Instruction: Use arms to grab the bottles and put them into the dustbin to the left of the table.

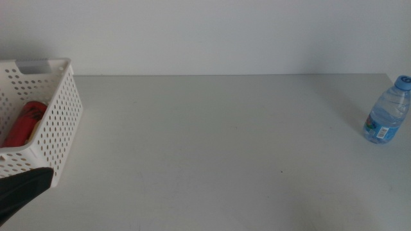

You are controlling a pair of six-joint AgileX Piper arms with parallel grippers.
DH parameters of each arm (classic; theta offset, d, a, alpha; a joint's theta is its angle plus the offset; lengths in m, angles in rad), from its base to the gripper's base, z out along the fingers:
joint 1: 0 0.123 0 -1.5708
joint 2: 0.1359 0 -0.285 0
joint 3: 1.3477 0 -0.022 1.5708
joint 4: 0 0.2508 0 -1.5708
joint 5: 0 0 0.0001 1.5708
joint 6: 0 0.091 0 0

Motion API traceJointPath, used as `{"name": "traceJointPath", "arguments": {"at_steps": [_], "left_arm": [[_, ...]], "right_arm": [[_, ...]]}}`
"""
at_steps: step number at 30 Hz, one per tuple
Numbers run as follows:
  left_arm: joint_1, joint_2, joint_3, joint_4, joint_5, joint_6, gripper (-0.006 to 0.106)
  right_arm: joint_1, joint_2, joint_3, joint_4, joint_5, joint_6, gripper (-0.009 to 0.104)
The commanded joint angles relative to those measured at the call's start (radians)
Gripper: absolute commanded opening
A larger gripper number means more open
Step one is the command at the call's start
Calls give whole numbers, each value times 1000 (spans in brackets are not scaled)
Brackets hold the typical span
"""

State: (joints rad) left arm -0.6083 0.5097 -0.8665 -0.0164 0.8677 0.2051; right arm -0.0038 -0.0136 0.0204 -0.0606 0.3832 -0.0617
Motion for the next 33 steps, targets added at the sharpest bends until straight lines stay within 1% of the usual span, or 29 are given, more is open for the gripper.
{"name": "traceJointPath", "arguments": {"at_steps": [1, 4, 5, 8, 14, 18, 20, 23, 25, 27, 30, 33], "left_arm": [[1, 8, -23, 1, -65, -10, 93], [1, 8, -23, 1, -65, -10, 93], [1, 8, -23, 1, -65, -10, 93], [1, 8, -23, 1, -65, -10, 93], [1, 8, -23, 1, -65, -10, 93], [1, 8, -23, 1, -65, -10, 93], [1, 8, -23, 1, -65, -10, 93], [1, 8, -23, 1, -65, -10, 93], [1, 8, -23, 1, -65, -10, 93], [1, 8, -23, 1, -65, -10, 93], [1, 8, -23, 1, -65, -10, 93], [1, 8, -23, 1, -65, -10, 93]], "right_arm": [[-6, -18, -7, 9, -61, -13, 85], [-6, 22, -51, 61, -58, -13, 85], [-6, 49, -75, 61, -58, -13, 85], [-6, 147, -153, 40, -58, -13, 85], [-6, 388, -280, 23, -61, -13, 85], [-6, 527, -336, -39, -84, -9, 85], [-6, 582, -336, -43, -144, -3, 85], [-6, 650, -327, -23, -263, 62, 85], [-6, 692, -307, -6, -377, 133, 85], [-6, 740, -278, -5, -529, 203, 85], [-6, 816, -255, -6, -706, 223, 85], [-6, 877, -254, -6, -807, 222, 85]]}}
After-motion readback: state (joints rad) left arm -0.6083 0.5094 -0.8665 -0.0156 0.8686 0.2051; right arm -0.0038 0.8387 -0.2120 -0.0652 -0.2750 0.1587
